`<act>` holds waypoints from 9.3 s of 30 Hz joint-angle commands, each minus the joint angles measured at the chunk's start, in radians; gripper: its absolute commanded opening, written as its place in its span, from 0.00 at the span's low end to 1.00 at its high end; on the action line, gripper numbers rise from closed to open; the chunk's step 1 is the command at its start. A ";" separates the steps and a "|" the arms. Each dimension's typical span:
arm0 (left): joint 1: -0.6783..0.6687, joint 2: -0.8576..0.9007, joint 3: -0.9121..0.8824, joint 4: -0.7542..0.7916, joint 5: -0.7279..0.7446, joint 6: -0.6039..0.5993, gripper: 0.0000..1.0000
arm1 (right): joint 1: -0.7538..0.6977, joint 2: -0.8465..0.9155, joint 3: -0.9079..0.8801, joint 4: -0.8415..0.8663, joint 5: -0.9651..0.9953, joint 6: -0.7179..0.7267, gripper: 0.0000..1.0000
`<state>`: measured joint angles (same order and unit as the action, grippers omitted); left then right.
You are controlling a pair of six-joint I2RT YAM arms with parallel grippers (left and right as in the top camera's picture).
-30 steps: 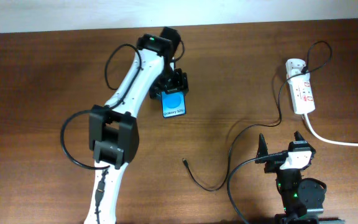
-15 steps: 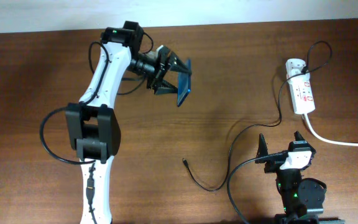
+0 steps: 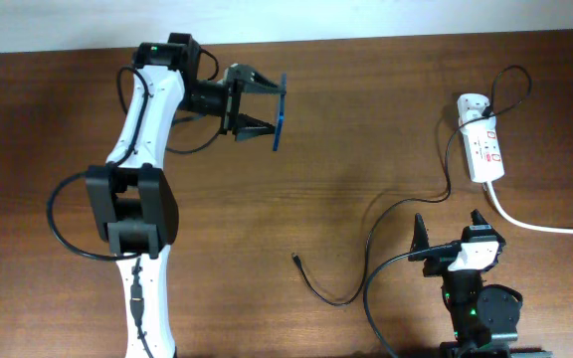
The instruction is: Plug charger to phone and switch on socket
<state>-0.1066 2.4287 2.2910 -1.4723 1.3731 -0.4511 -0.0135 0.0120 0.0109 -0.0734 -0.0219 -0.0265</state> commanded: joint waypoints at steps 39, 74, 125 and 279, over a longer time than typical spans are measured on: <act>0.039 -0.002 0.028 0.158 0.098 -0.240 0.76 | -0.007 -0.006 -0.005 -0.005 0.012 0.005 0.98; 0.023 -0.002 0.028 0.155 0.075 -0.214 0.77 | -0.007 -0.006 -0.005 -0.005 0.012 0.005 0.98; 0.021 -0.002 0.028 0.155 0.101 -0.206 0.77 | -0.006 -0.006 -0.005 0.467 -0.762 0.650 0.98; 0.005 -0.002 0.028 0.125 0.201 -0.368 0.22 | 0.764 1.875 2.026 -0.835 0.418 2.044 0.04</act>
<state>-0.1024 2.4290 2.2993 -1.3460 1.5566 -0.8131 0.7464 1.9316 2.0129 -0.9180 0.4370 2.0171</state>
